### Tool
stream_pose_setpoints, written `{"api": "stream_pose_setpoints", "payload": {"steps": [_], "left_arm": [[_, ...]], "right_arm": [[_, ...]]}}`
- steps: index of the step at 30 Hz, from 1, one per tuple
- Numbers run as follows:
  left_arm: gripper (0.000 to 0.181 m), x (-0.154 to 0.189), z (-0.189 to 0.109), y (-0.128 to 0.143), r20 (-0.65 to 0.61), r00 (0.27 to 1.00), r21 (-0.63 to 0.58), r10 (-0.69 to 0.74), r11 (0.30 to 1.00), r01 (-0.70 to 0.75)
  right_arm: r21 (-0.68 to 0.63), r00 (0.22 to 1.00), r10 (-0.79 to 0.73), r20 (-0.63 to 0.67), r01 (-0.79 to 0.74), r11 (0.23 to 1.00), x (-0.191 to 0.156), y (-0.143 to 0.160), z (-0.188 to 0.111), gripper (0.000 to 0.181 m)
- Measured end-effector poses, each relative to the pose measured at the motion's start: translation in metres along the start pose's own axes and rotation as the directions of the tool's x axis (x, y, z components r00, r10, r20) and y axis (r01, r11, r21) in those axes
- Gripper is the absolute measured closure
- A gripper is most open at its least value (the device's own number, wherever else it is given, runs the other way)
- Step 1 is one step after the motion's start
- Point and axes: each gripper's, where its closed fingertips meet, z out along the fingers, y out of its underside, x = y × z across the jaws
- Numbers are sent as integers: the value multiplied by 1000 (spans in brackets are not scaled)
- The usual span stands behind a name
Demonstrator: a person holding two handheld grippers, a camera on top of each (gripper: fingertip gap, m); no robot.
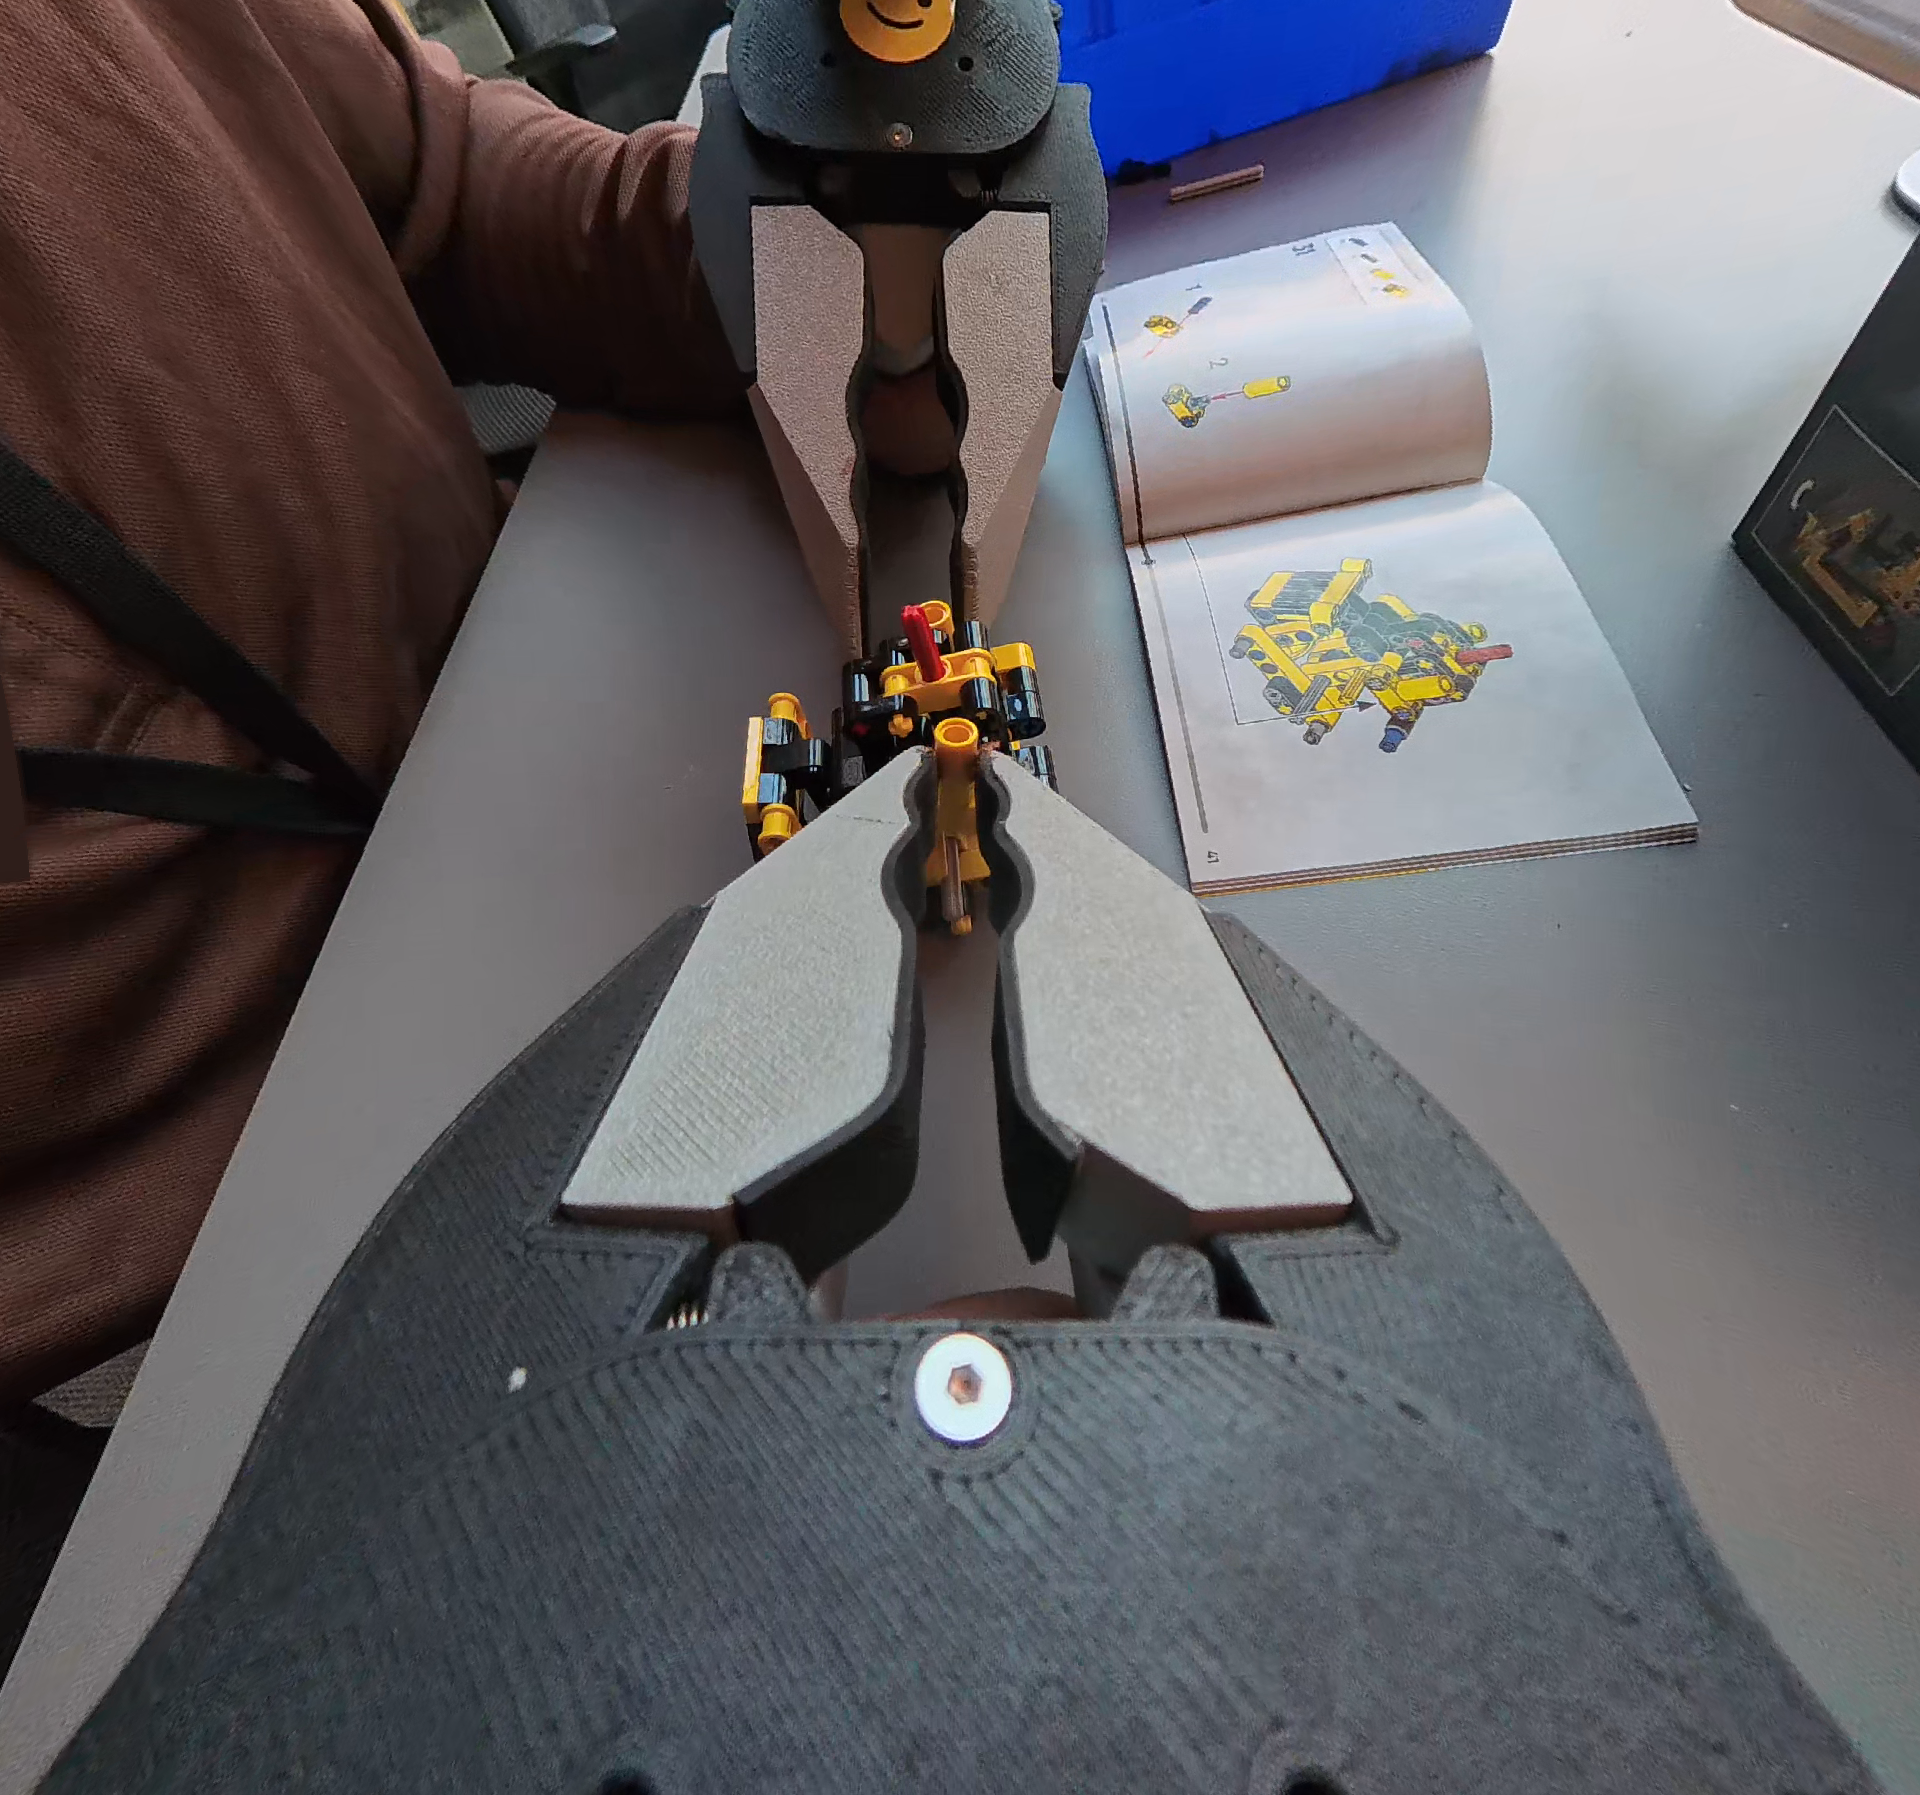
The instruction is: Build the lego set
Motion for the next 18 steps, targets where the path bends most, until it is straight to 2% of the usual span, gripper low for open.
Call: {"api": "stream_pose_setpoints", "payload": {"steps": [8, 18], "left_arm": [[159, 1, 1, -2, 1, 1000, 10, -4, 1000, 4], [156, -4, 2, -6, 26, 999, 32, -35, 999, 34]], "right_arm": [[2, 1000, 5, 14, -5, 1000, -1, 0, -1, 177], [-6, 997, -82, -11, 82, 997, -1, 1, -2, 178]]}}
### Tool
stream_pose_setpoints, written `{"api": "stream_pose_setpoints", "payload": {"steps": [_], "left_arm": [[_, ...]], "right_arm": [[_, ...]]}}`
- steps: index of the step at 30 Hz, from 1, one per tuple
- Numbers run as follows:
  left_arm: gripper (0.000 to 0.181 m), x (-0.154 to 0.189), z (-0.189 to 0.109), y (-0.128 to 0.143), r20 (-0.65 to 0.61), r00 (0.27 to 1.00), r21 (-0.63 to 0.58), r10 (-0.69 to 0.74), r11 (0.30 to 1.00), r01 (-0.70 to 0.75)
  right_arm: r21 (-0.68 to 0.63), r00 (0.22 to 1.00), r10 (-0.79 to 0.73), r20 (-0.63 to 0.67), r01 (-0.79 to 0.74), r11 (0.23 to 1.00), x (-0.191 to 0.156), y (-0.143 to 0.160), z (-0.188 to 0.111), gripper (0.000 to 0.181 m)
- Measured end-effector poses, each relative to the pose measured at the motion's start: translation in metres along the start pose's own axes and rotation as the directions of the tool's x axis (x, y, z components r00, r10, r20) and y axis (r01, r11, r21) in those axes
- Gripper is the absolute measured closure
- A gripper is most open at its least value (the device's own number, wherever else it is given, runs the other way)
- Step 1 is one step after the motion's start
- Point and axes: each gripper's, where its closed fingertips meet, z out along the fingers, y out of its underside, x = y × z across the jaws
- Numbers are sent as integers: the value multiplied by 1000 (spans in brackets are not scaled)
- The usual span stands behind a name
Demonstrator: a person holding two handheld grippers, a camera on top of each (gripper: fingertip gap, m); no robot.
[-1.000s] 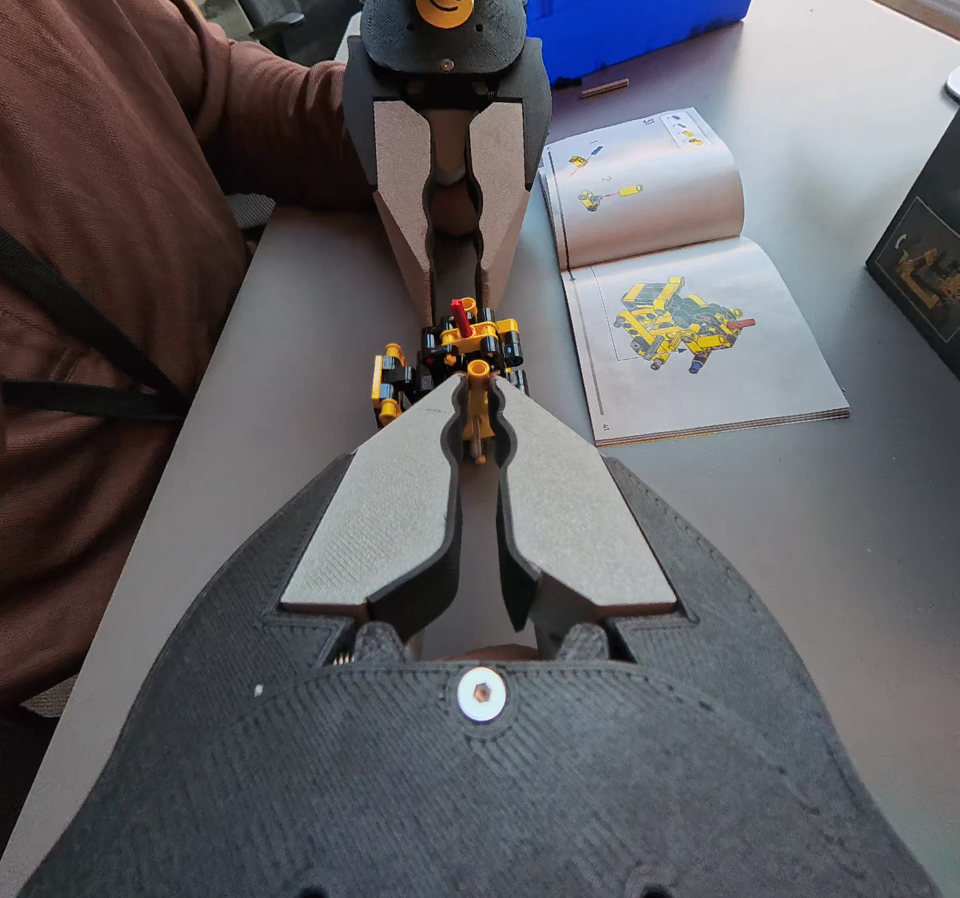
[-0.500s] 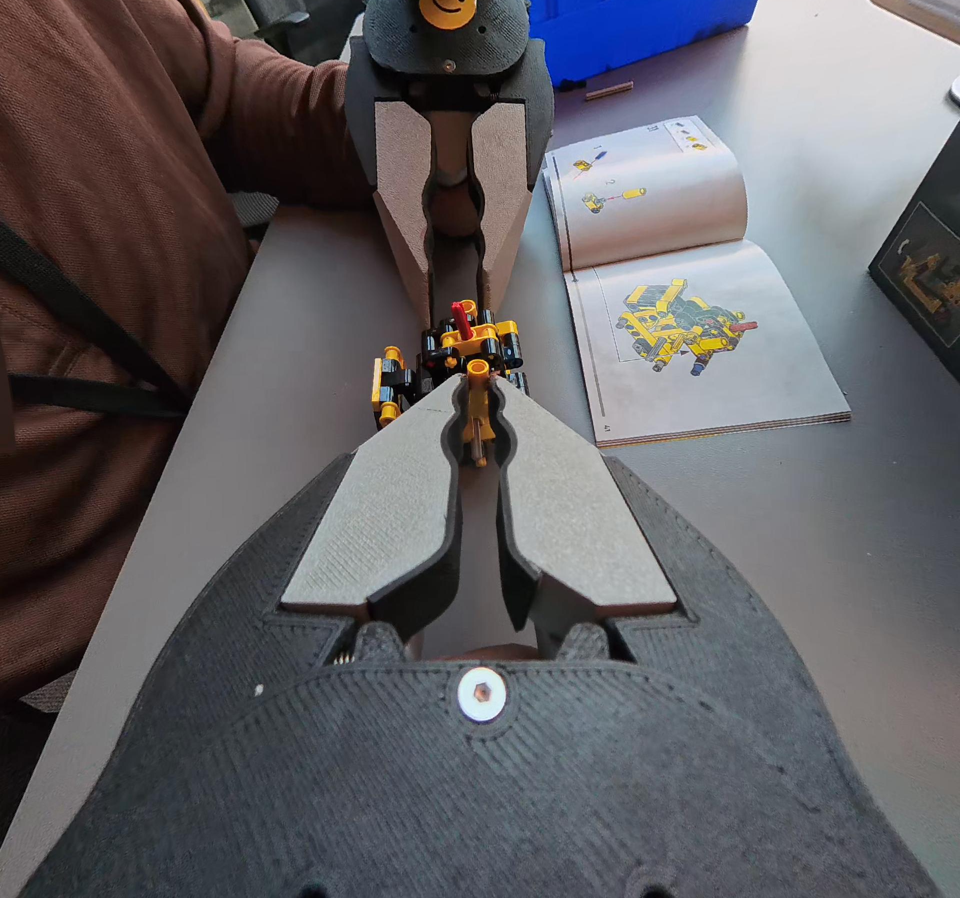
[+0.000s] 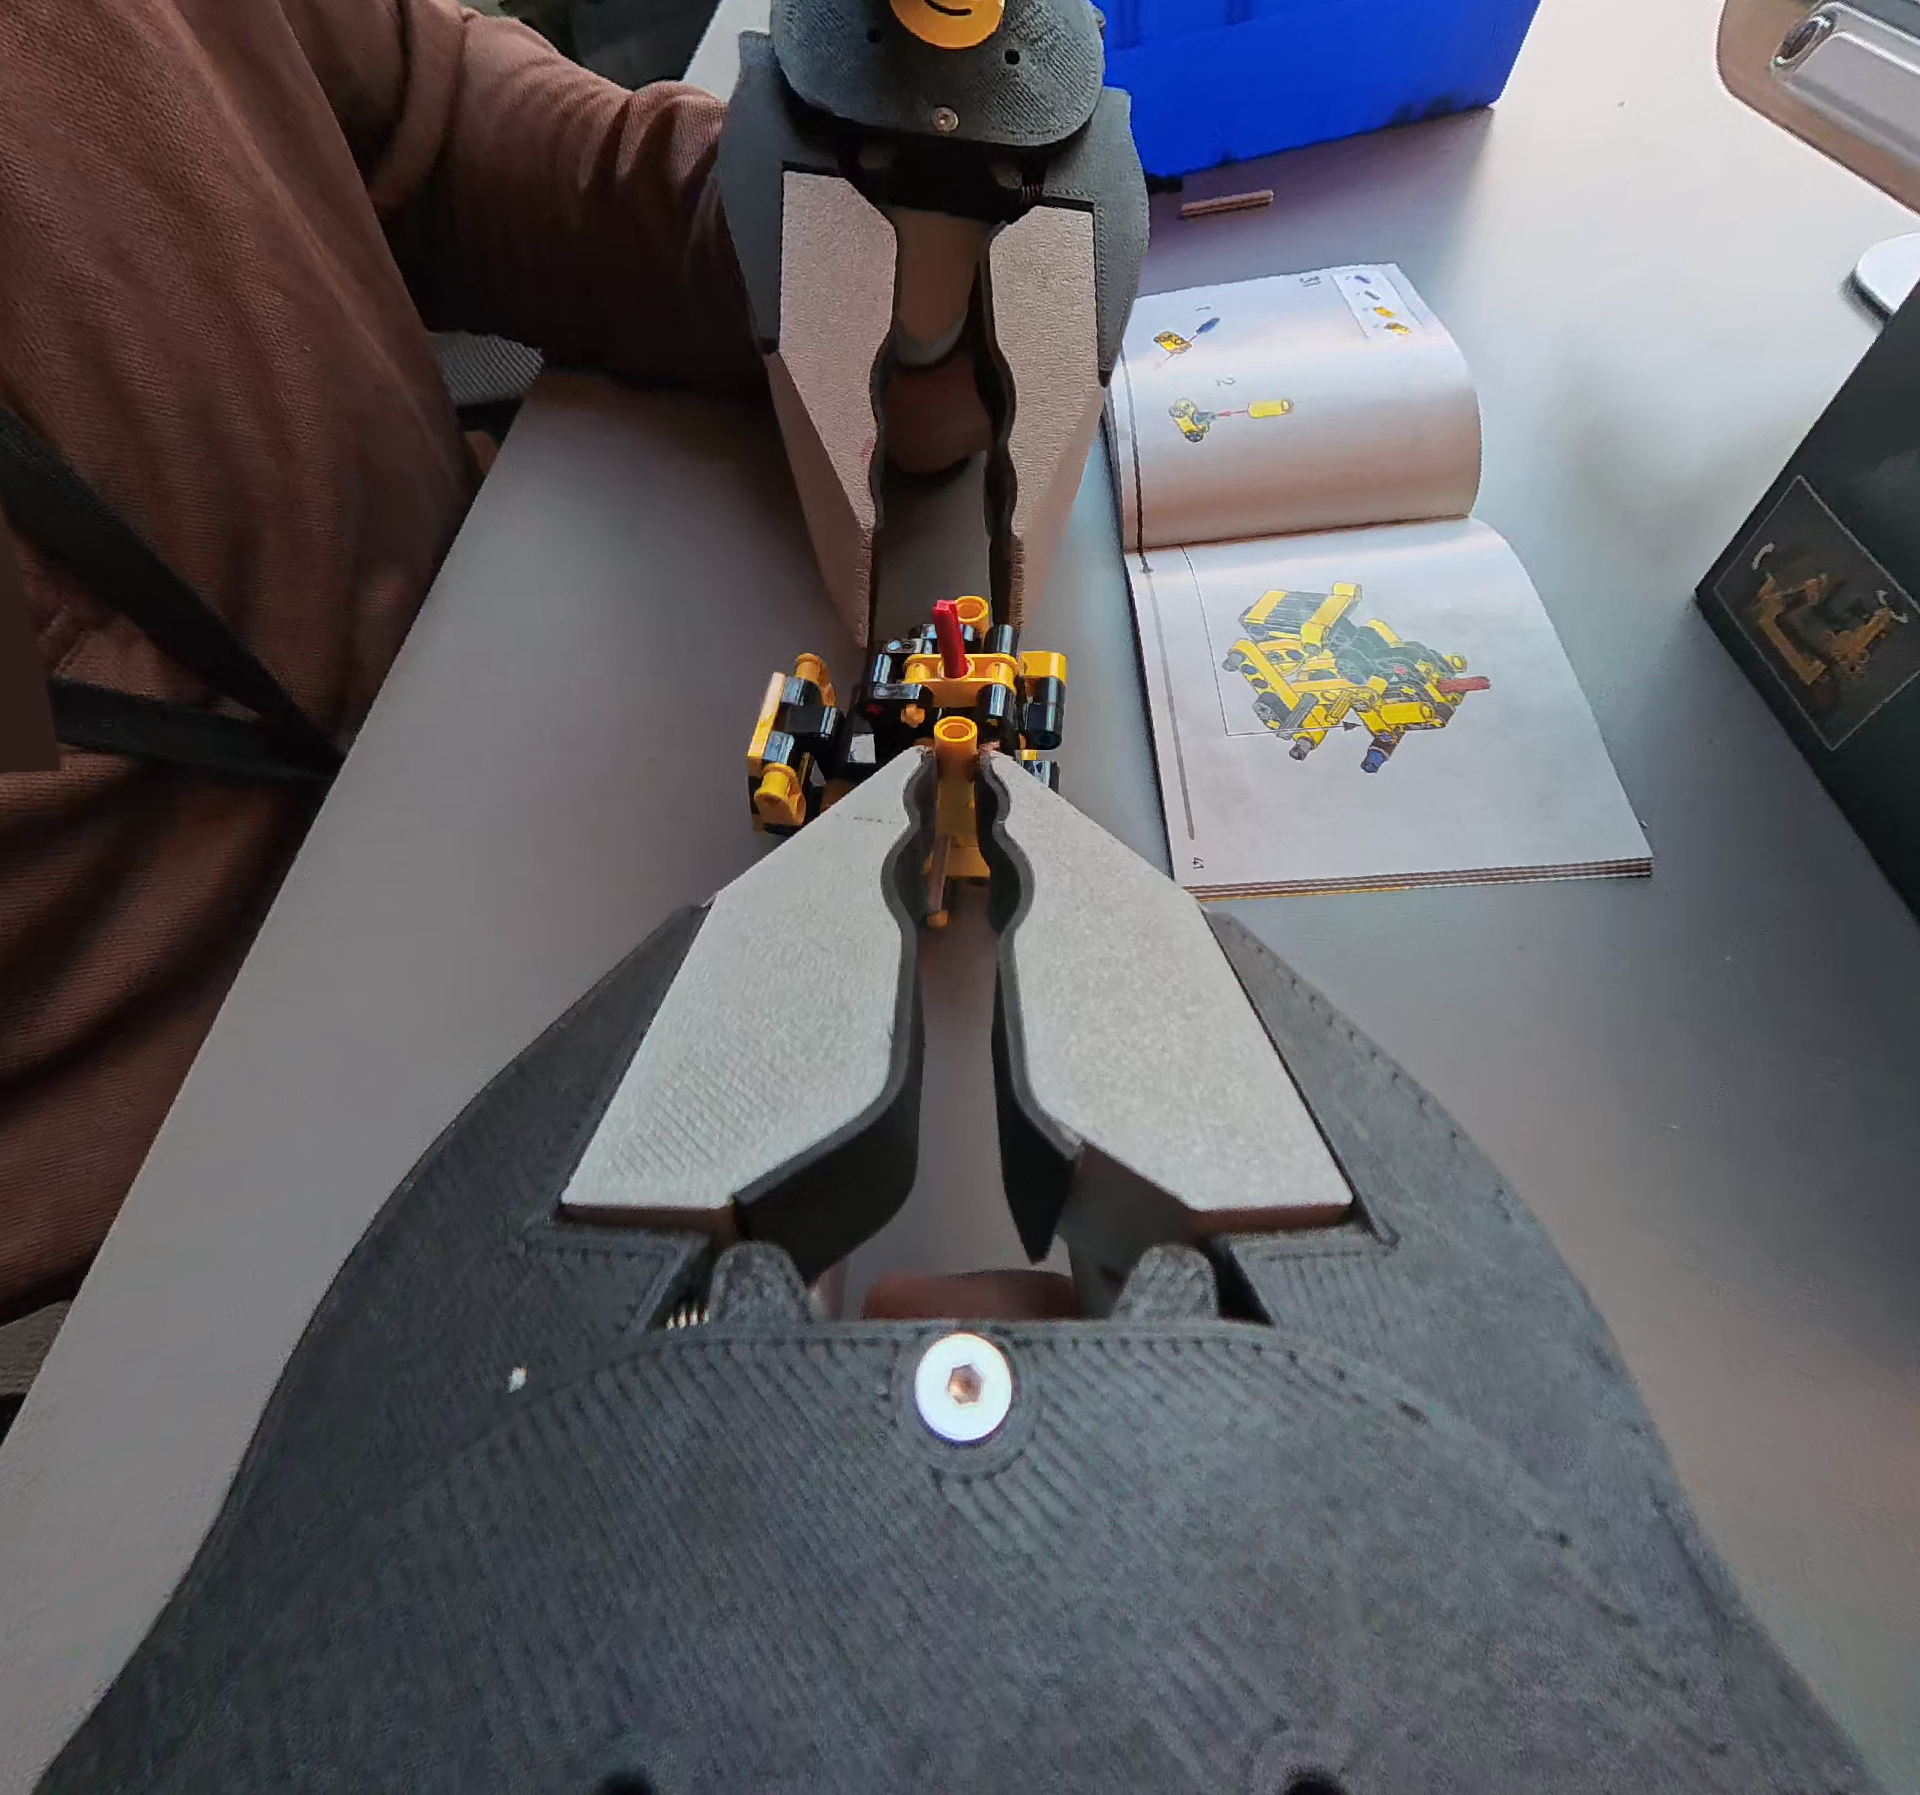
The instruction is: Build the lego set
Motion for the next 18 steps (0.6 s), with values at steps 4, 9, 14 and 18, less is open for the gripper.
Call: {"api": "stream_pose_setpoints", "payload": {"steps": [4, 9, 14, 18], "left_arm": [[155, -3, 0, -1, 16, 1000, 3, -1, 1000, 1], [153, -5, -3, -9, 34, 999, 44, 7, 999, -8], [151, -9, -3, -13, 52, 998, 26, 40, 999, -42], [141, -4, 4, -6, -12, 998, -42, 61, 997, -61]], "right_arm": [[1, 1000, -5, -8, 5, 1000, 0, 0, 0, 178], [-3, 1000, -12, -26, 11, 1000, 2, 0, 1, 178], [-4, 999, -12, -30, 12, 1000, 2, 0, 1, 177], [-7, 1000, 1, -18, -1, 1000, 1, 1, 2, 178]]}}
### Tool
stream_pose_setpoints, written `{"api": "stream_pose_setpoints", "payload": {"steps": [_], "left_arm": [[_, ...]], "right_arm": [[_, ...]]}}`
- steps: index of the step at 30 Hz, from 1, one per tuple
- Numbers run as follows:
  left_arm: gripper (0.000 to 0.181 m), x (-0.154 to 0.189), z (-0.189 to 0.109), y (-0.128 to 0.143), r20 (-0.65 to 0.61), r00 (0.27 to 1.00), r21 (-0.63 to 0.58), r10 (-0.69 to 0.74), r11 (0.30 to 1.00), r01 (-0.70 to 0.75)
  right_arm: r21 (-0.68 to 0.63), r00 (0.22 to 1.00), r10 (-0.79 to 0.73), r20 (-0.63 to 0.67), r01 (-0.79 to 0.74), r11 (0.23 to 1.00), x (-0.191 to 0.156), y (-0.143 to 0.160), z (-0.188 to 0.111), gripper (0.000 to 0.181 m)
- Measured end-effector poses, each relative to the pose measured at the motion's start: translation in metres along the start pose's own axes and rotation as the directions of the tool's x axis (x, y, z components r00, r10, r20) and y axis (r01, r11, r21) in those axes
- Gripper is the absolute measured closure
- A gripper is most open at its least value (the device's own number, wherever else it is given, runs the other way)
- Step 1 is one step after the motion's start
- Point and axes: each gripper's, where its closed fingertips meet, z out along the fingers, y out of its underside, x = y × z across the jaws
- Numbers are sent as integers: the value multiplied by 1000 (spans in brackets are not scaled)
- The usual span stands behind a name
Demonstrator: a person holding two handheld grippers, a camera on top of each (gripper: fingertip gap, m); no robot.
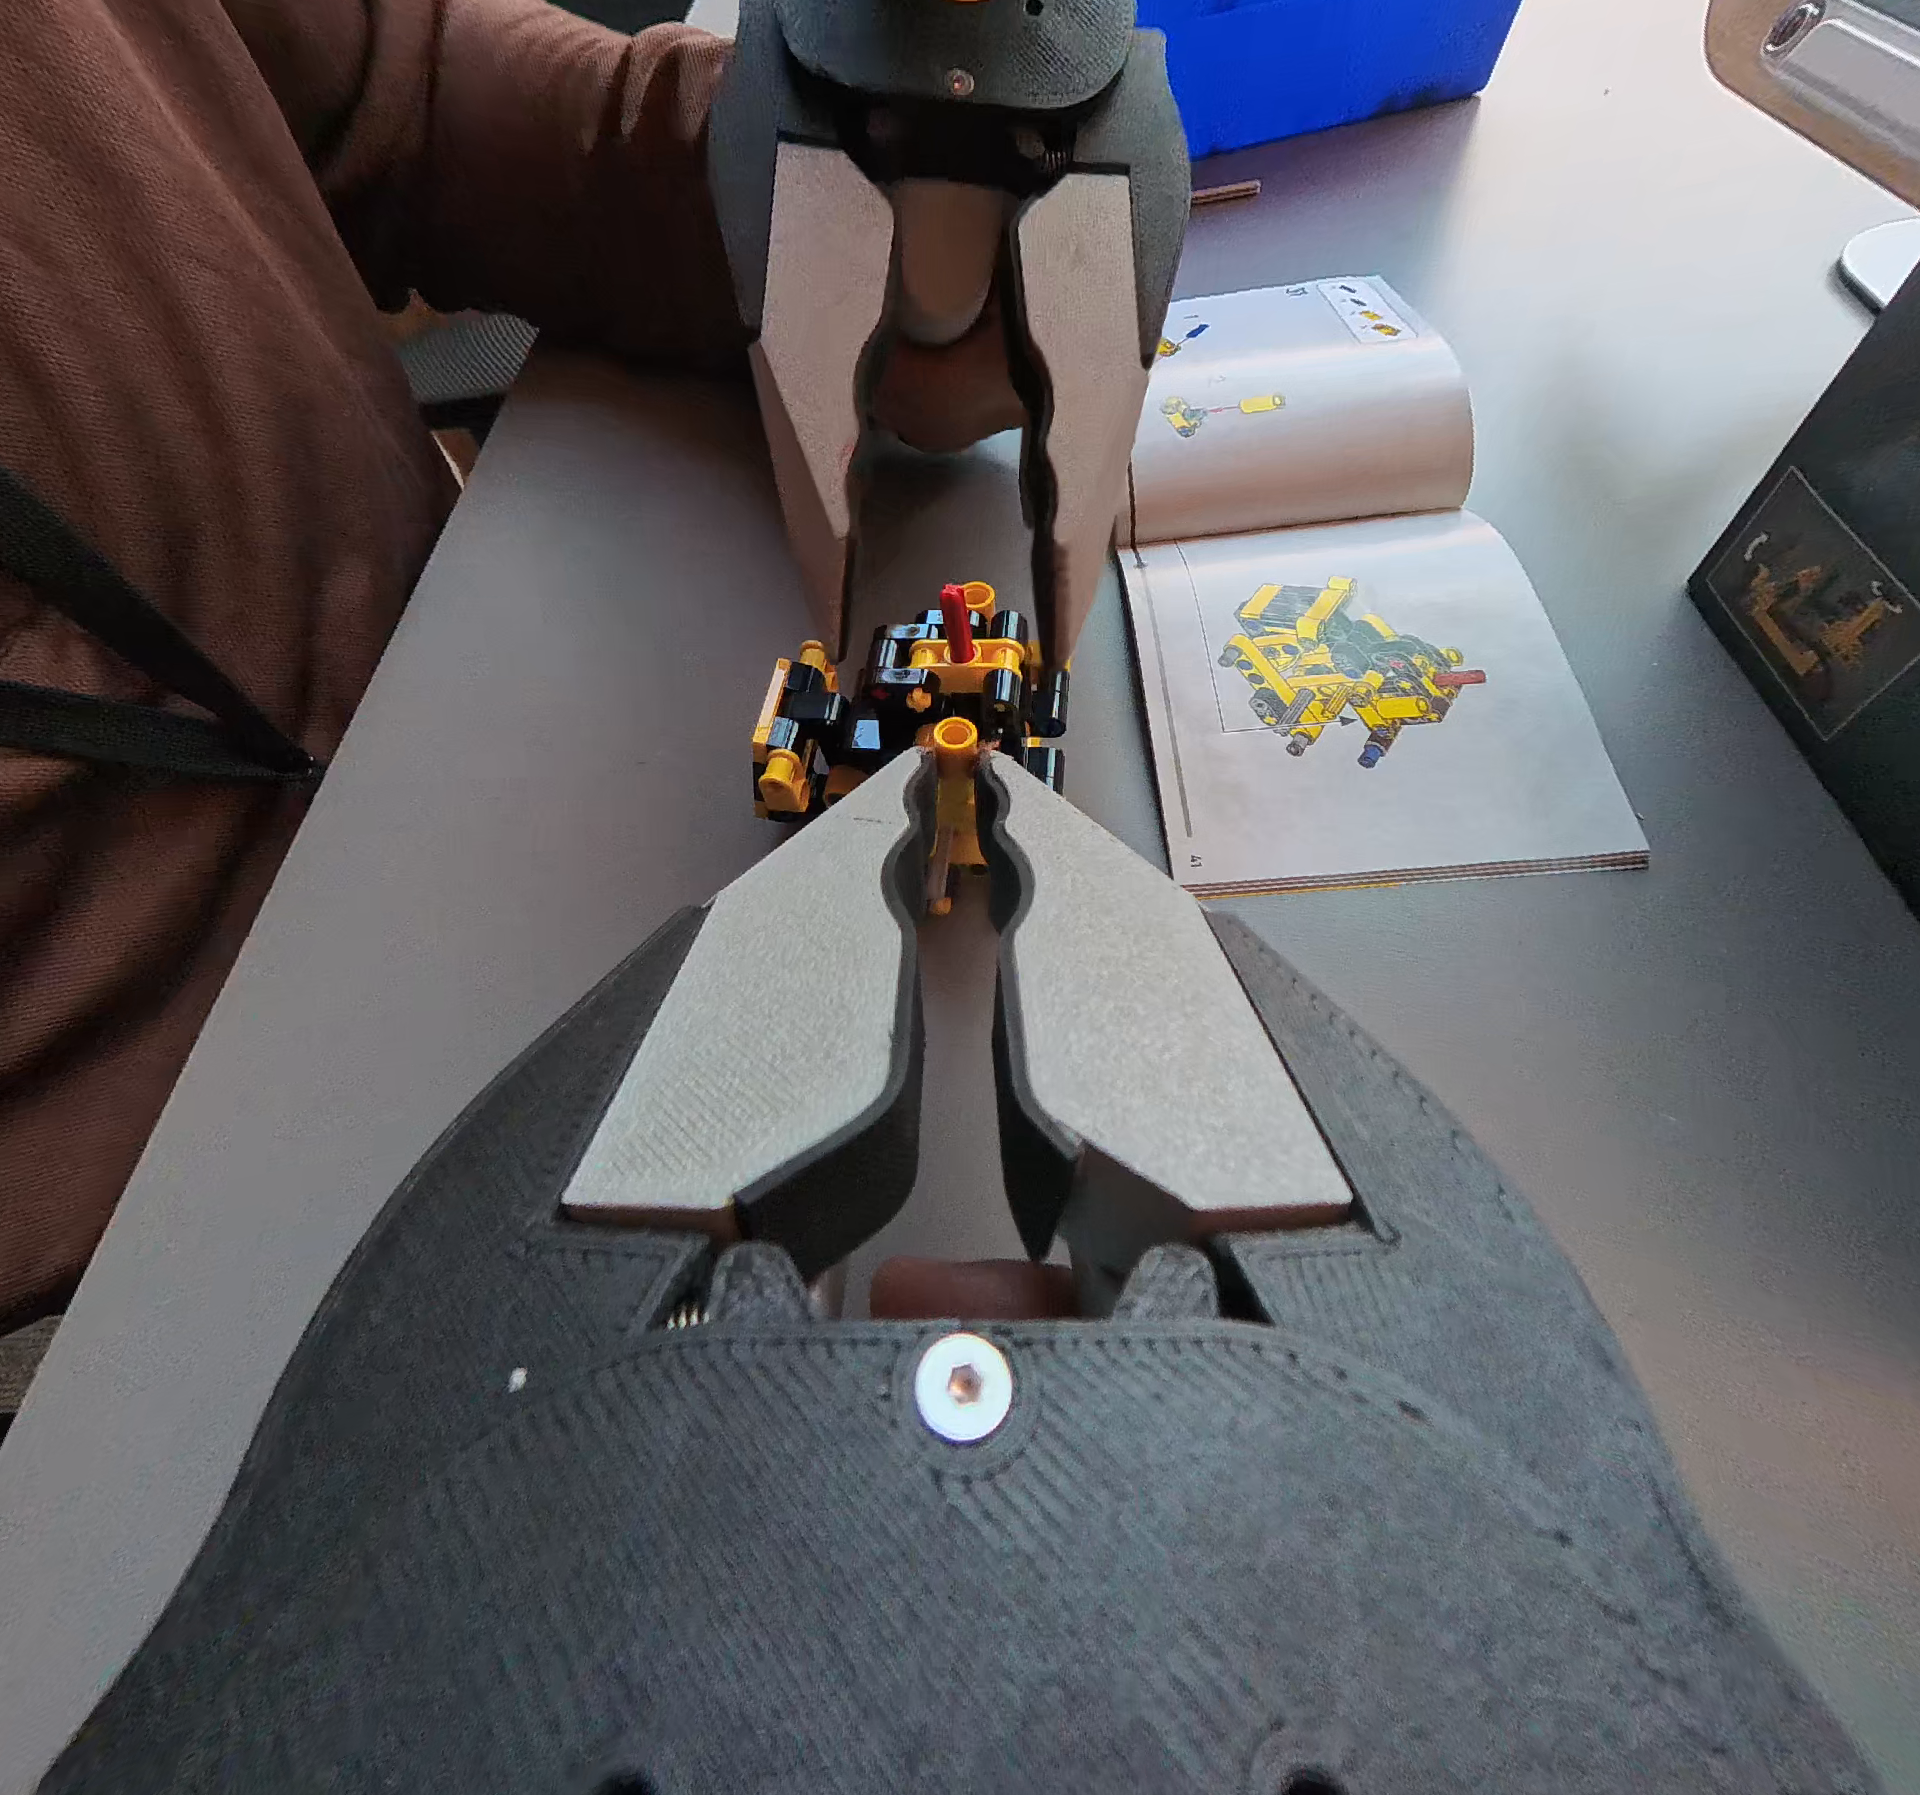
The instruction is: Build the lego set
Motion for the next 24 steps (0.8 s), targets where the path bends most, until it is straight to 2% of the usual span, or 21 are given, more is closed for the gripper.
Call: {"api": "stream_pose_setpoints", "payload": {"steps": [4, 11, 24], "left_arm": [[144, 1, 5, 5, -1, 998, -36, 63, 997, -63], [146, 1, 12, 1, -41, 996, -61, 82, 995, -85], [148, 3, 12, 1, -90, 995, -23, 36, 999, -38]], "right_arm": [[0, 1000, 7, 4, -7, 1000, 0, 0, 0, 178], [-3, 1000, 14, 1, -14, 1000, 1, 0, 0, 177], [-30, 1000, 11, 0, -11, 999, 1, 4, 2, 178]]}}
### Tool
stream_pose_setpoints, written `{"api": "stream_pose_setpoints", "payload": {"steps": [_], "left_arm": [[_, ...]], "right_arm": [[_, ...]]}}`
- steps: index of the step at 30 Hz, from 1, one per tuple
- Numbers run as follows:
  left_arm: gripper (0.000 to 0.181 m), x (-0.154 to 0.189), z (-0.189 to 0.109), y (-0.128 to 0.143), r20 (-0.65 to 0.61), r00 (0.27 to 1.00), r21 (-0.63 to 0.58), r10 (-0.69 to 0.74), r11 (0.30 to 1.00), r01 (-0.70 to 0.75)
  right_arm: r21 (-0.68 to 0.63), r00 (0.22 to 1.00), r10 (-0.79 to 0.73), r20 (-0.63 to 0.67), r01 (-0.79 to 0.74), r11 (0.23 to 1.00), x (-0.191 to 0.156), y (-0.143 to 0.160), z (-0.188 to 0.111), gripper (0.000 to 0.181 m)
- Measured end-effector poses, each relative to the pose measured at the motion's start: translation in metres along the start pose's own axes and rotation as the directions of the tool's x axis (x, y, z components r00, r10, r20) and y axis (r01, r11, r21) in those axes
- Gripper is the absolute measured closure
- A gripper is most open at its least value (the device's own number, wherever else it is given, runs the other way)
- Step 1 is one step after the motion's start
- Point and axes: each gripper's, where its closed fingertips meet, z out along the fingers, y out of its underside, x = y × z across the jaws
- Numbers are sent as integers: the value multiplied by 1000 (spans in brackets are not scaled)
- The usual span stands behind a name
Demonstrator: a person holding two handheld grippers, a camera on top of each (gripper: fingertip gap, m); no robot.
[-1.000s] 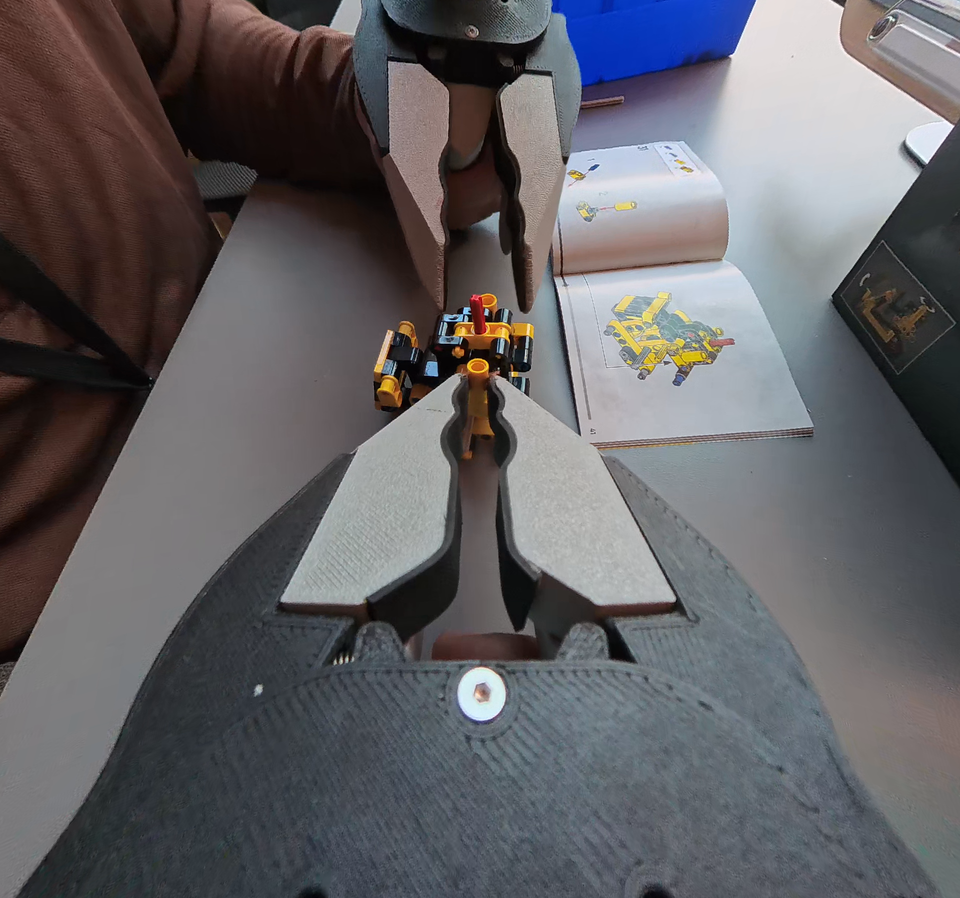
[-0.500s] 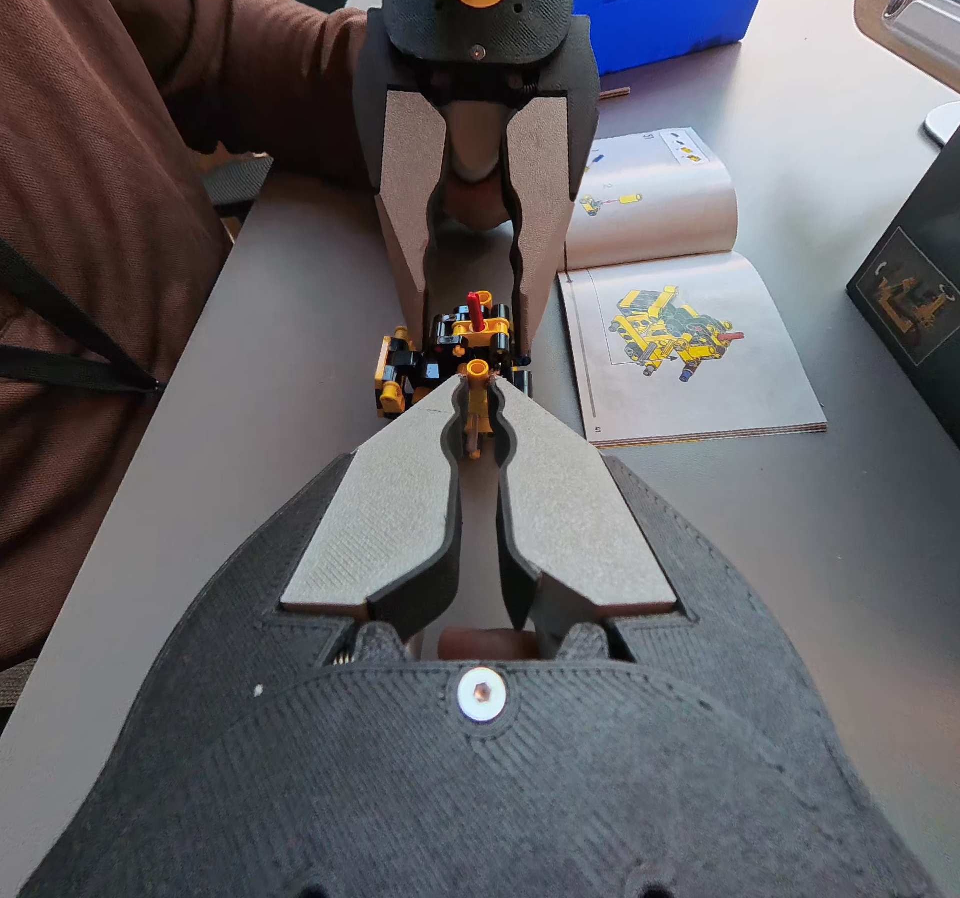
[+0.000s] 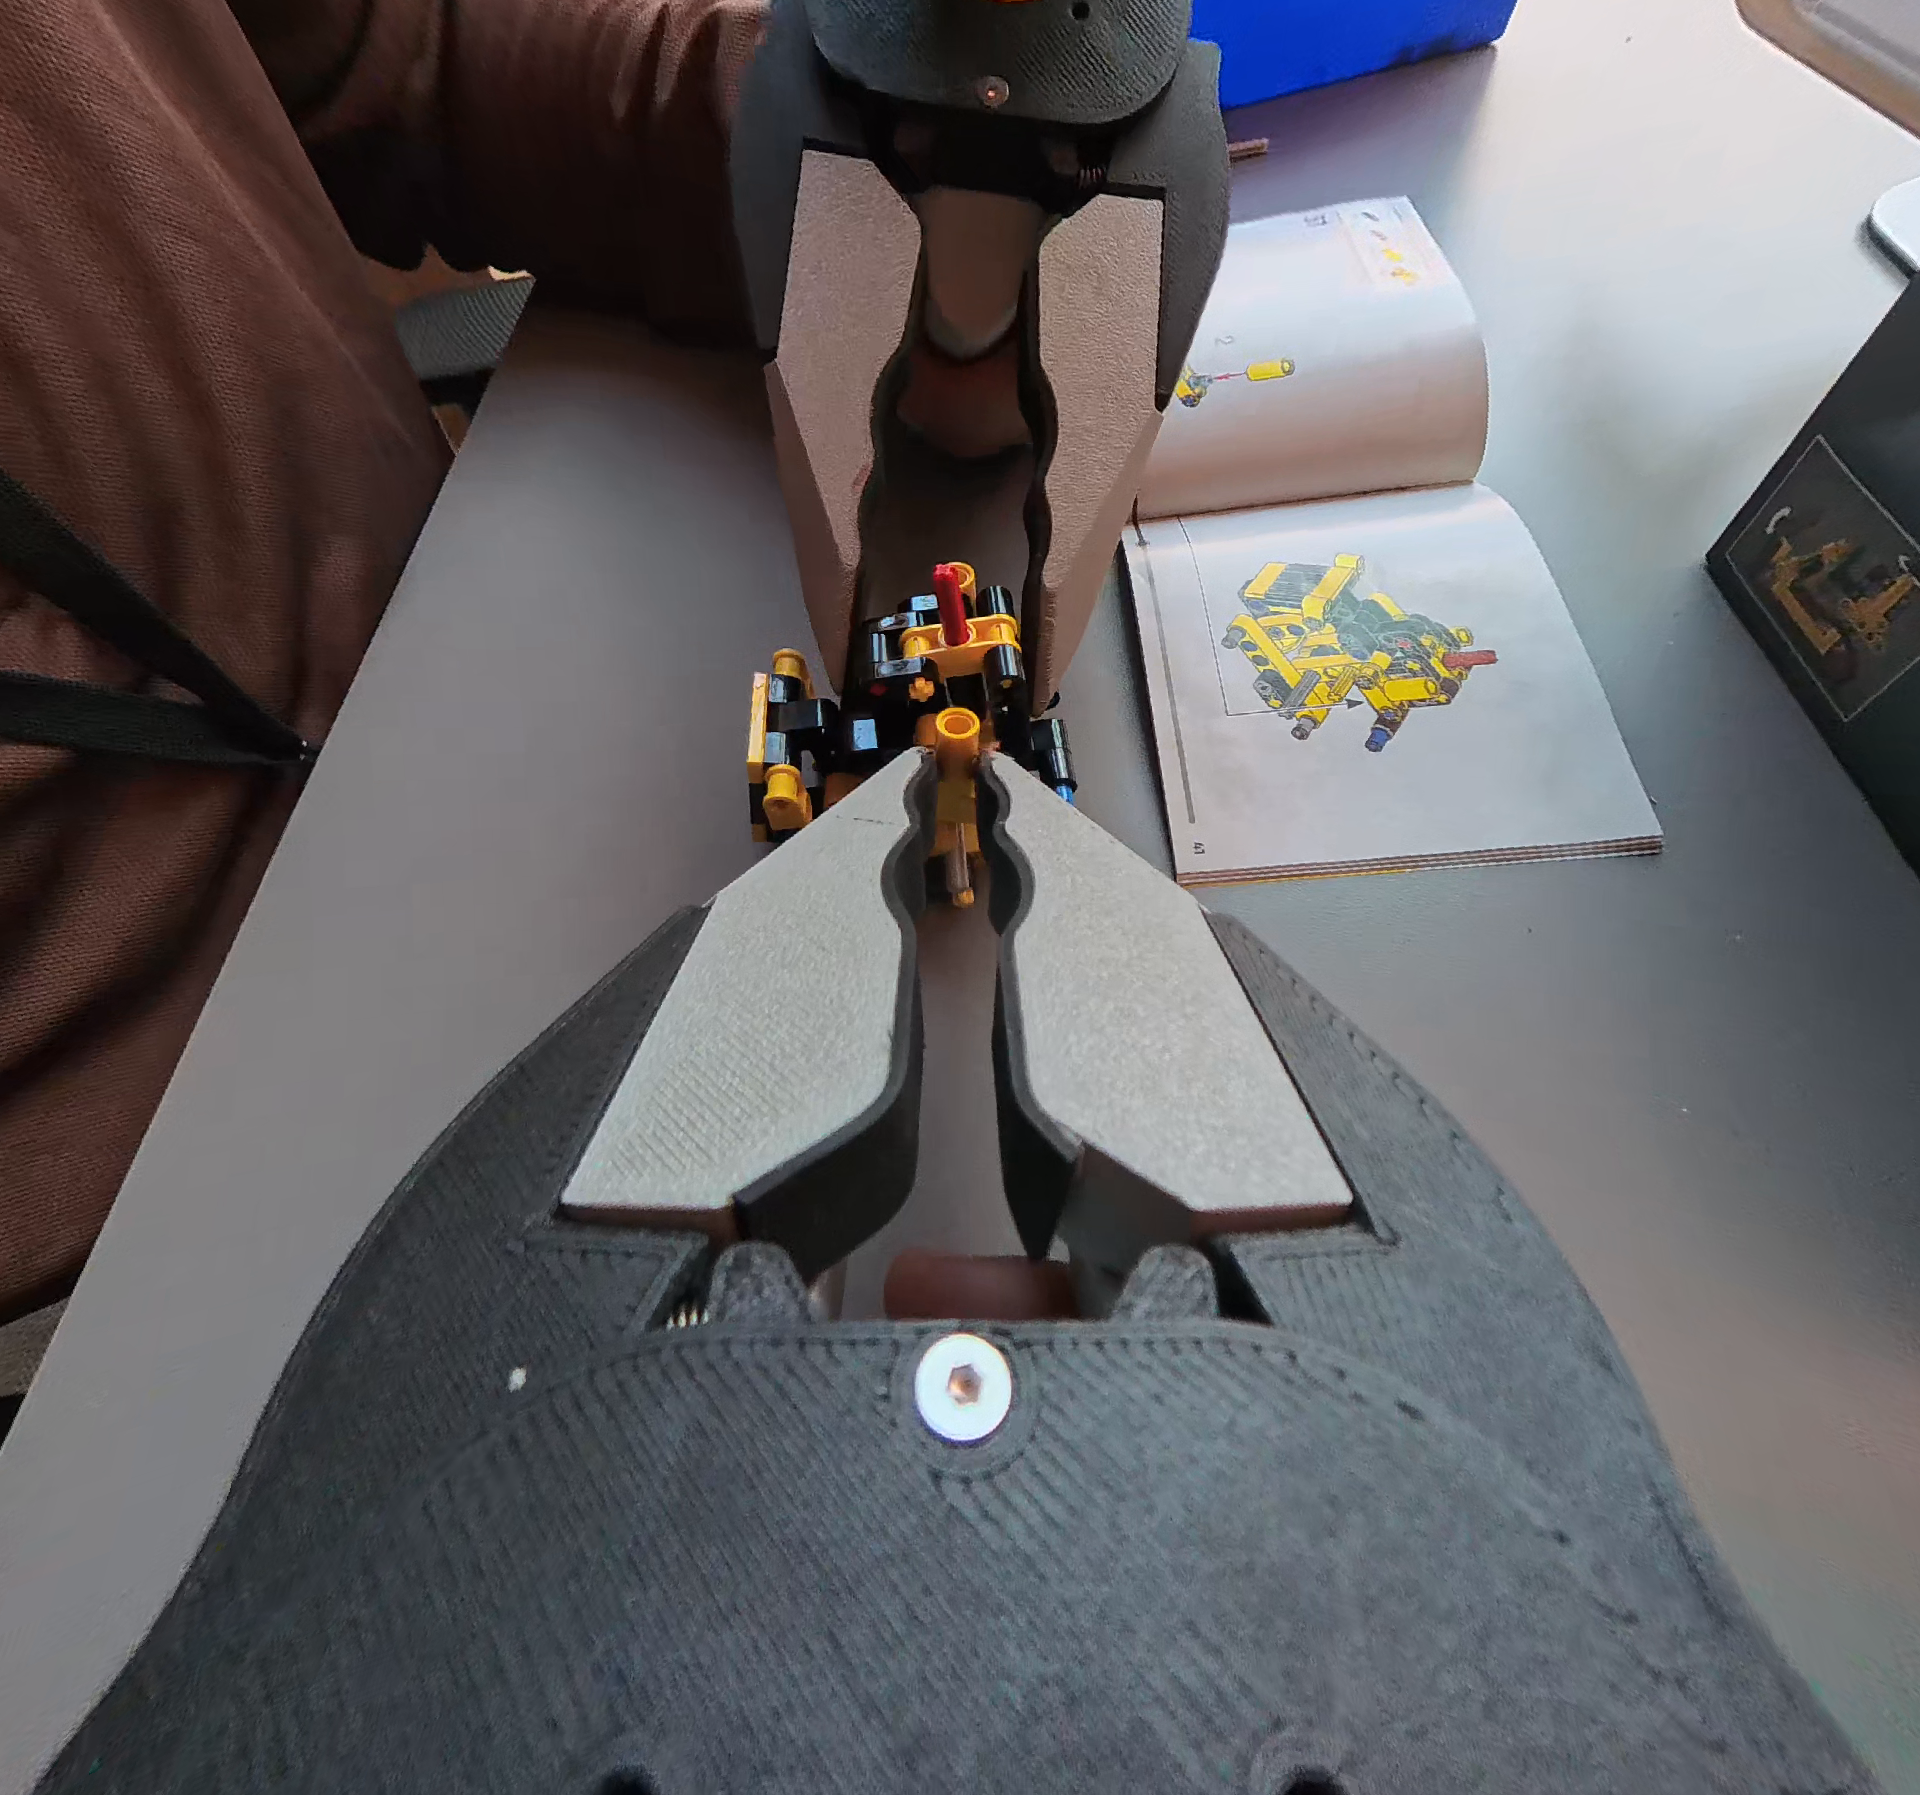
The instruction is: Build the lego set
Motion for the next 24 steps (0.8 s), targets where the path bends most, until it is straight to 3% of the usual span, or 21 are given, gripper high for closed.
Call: {"api": "stream_pose_setpoints", "payload": {"steps": [9, 16, 19, 24], "left_arm": [[147, 3, -10, -3, -18, 1000, 12, -3, 1000, 4], [157, 0, -33, -37, 51, 998, 52, -22, 998, 19], [172, 8, -26, -55, 24, 999, 35, -24, 999, 24], [172, -1, -4, -51, 79, 997, -96, -13, 995, 21]], "right_arm": [[112, 999, 40, 9, -41, 993, 5, -12, -16, 177], [130, 998, 47, 39, -52, 990, 3, -14, -18, 177], [141, 998, 44, 49, -50, 989, -1, -17, -18, 178], [136, 1000, 13, 23, -16, 991, -4, -19, -20, 177]]}}
